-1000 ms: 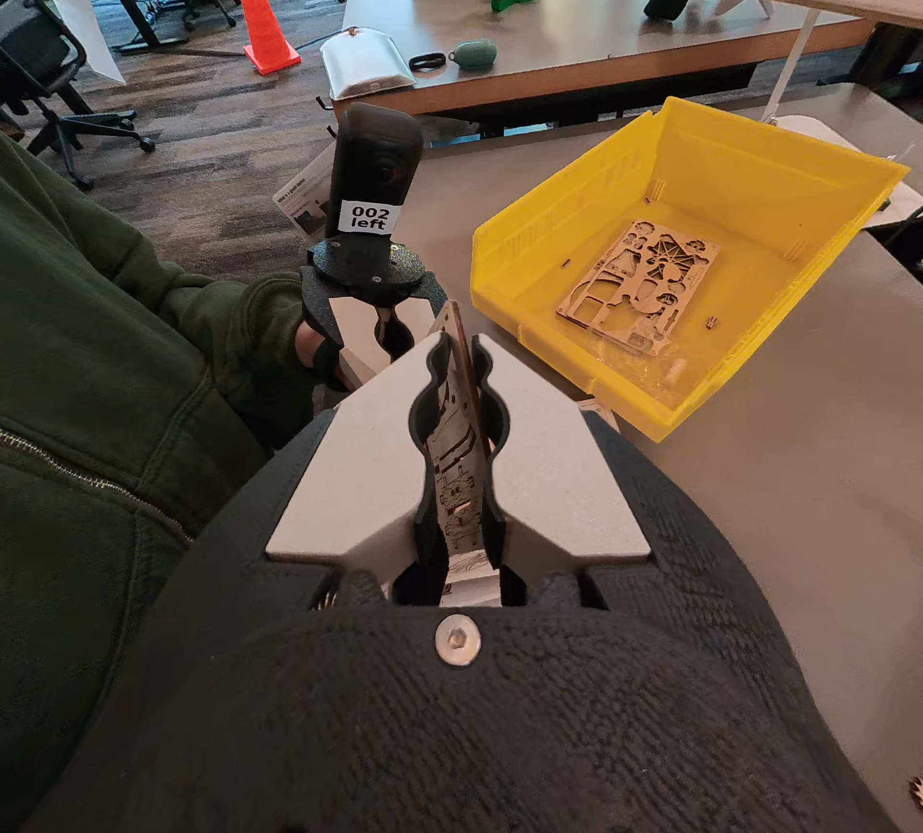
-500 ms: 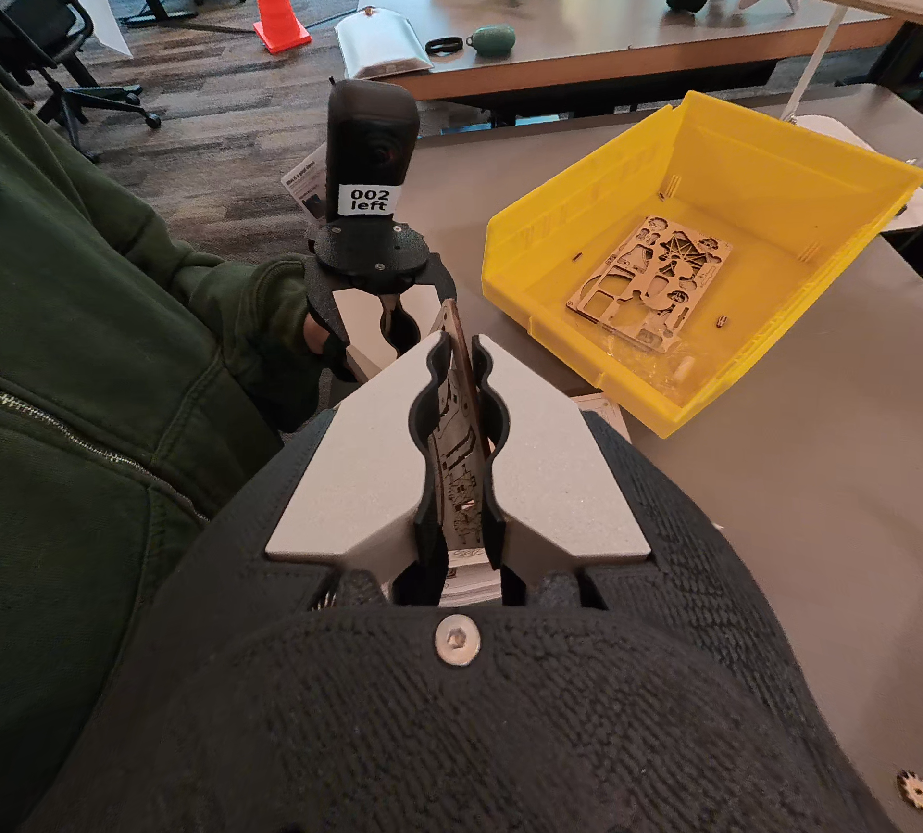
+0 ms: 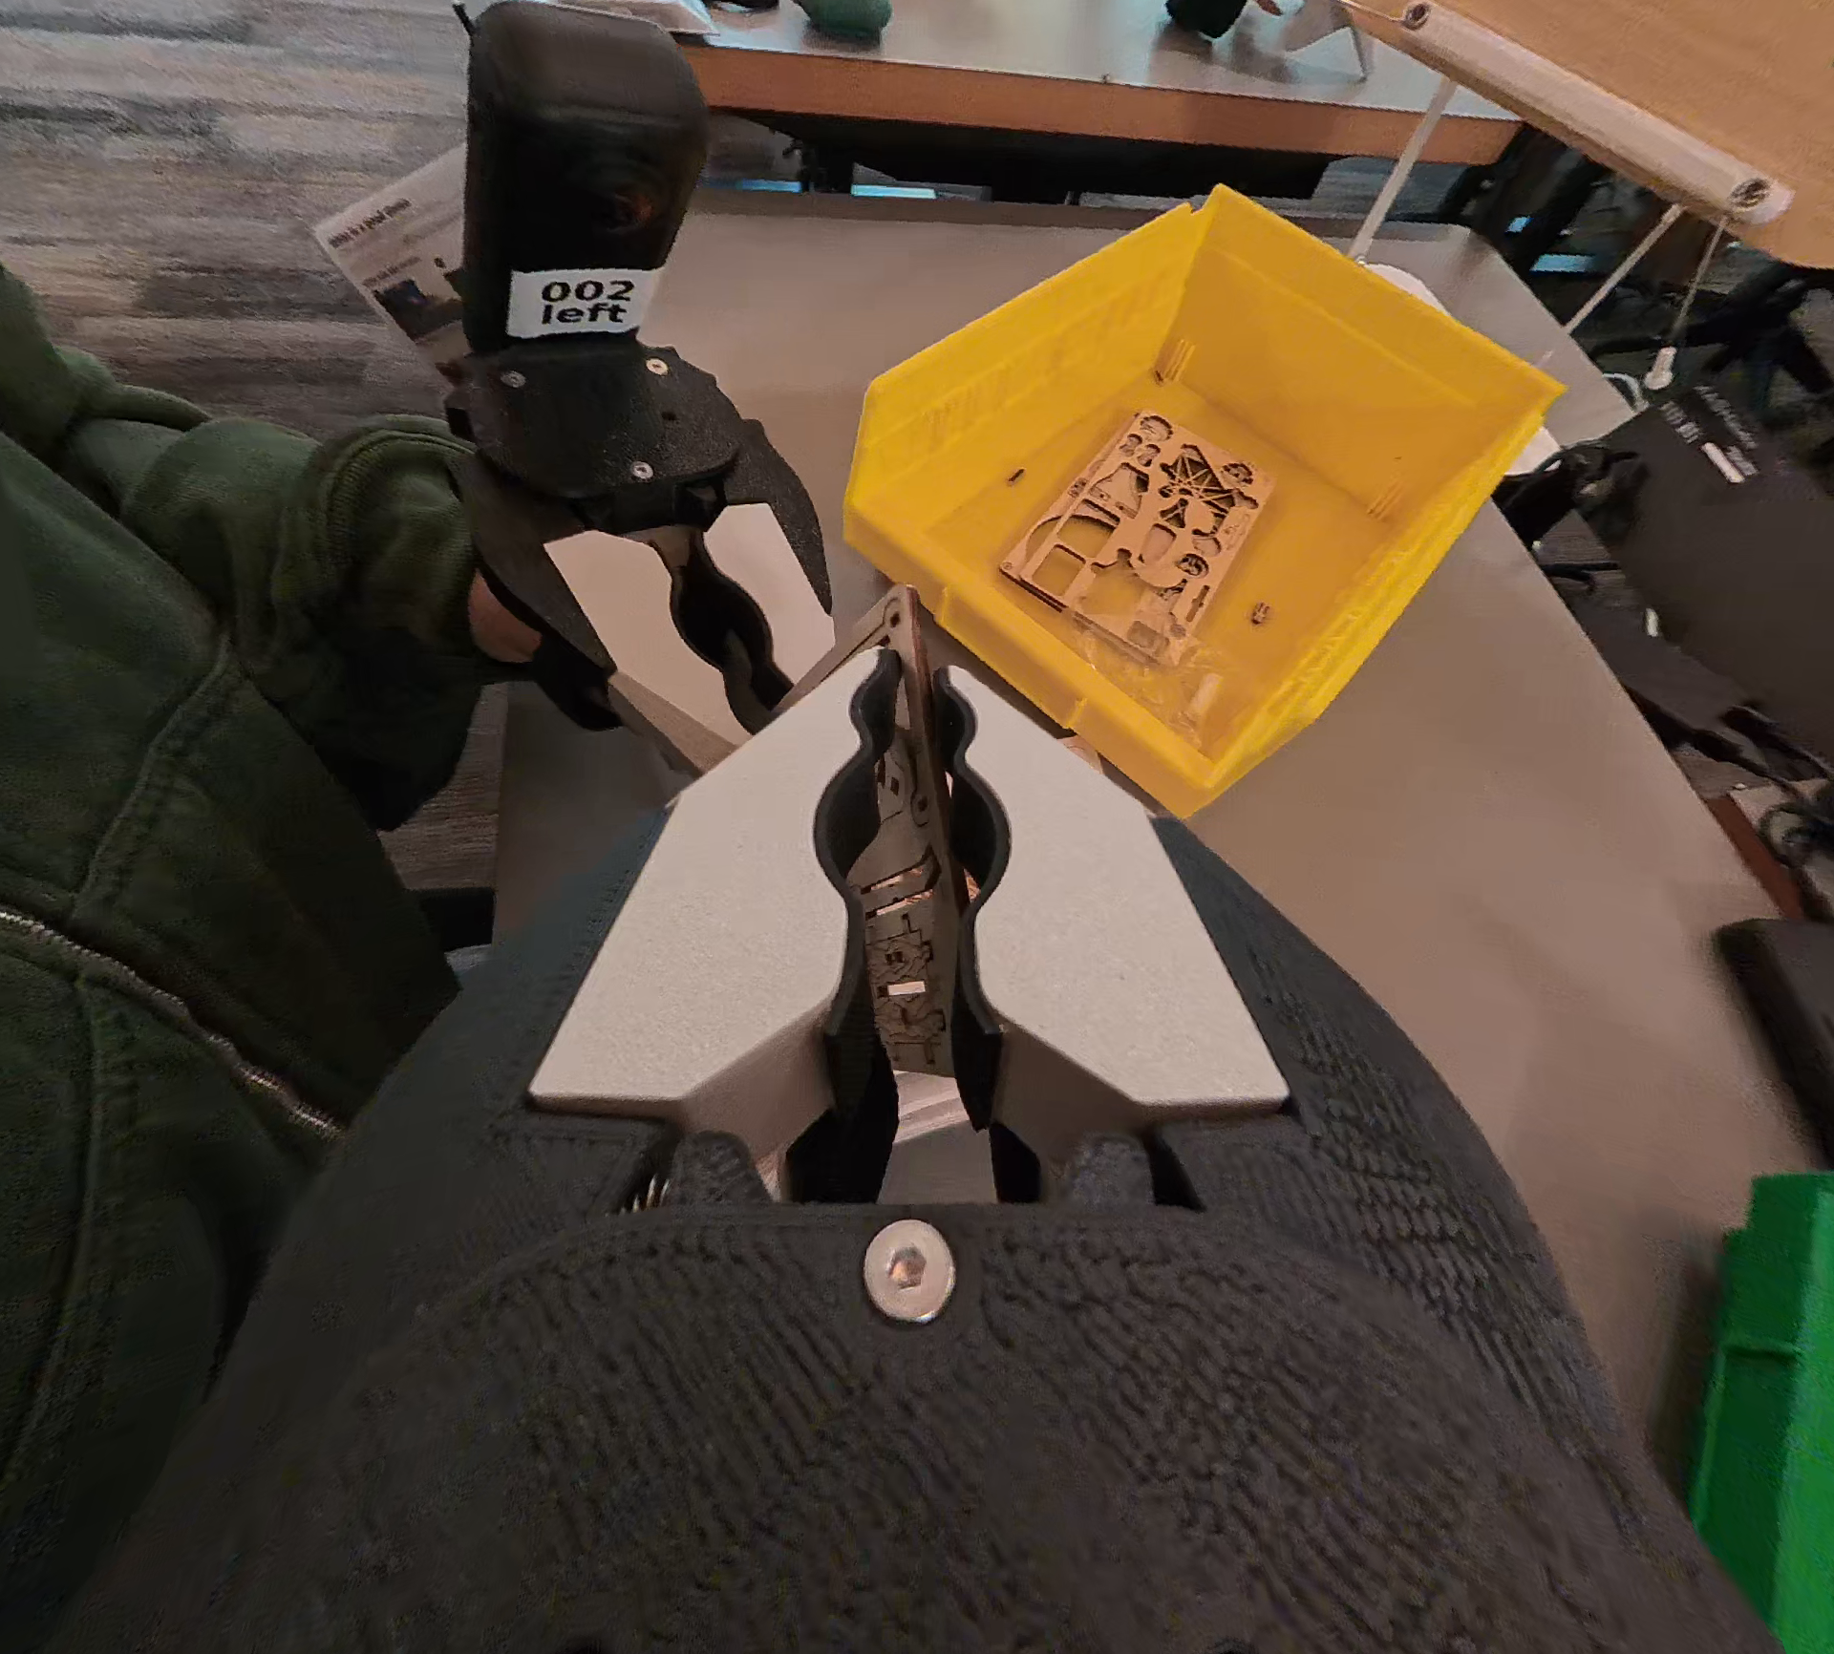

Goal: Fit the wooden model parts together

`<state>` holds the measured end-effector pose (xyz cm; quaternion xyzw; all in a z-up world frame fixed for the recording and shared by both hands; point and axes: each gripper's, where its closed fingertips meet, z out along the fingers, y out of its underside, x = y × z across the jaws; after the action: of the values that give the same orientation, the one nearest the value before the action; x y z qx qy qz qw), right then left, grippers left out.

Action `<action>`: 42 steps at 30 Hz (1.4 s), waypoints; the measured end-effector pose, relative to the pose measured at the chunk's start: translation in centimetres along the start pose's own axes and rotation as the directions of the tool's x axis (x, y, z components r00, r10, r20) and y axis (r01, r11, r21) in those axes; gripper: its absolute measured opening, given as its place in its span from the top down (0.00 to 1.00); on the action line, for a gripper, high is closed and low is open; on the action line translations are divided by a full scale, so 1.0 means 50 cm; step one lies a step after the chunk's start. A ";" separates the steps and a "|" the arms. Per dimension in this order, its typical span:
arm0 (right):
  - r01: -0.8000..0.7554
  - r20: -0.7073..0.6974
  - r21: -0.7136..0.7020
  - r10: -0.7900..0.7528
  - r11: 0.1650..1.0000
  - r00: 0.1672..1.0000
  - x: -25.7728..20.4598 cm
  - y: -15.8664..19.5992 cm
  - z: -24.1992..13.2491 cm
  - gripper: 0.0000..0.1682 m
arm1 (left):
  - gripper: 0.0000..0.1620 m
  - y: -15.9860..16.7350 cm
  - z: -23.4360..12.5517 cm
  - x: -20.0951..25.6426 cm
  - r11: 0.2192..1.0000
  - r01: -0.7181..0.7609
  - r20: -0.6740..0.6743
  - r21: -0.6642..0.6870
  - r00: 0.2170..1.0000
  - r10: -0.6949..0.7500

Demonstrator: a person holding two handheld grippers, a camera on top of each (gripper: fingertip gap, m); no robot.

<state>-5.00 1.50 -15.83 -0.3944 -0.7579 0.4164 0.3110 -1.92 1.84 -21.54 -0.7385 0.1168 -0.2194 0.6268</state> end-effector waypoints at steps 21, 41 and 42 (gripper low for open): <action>-0.102 0.089 0.066 0.096 0.993 0.991 -0.003 -0.017 -0.029 0.85 | 1.00 -0.013 0.000 0.017 0.997 0.067 -0.069 0.037 0.996 -0.064; 0.046 0.140 -0.064 -0.037 0.997 0.989 -0.027 -0.003 -0.015 0.94 | 1.00 -0.006 0.004 0.023 0.999 0.033 -0.075 0.007 0.997 -0.033; 0.044 0.142 -0.063 -0.035 0.997 0.989 -0.027 -0.002 -0.015 0.94 | 1.00 -0.005 0.003 0.022 0.999 0.032 -0.073 0.006 0.997 -0.032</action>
<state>-3.78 0.60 -15.58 -0.3590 -0.7989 0.4116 0.2519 -0.89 1.54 -21.10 -0.7295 0.1269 -0.2565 0.6213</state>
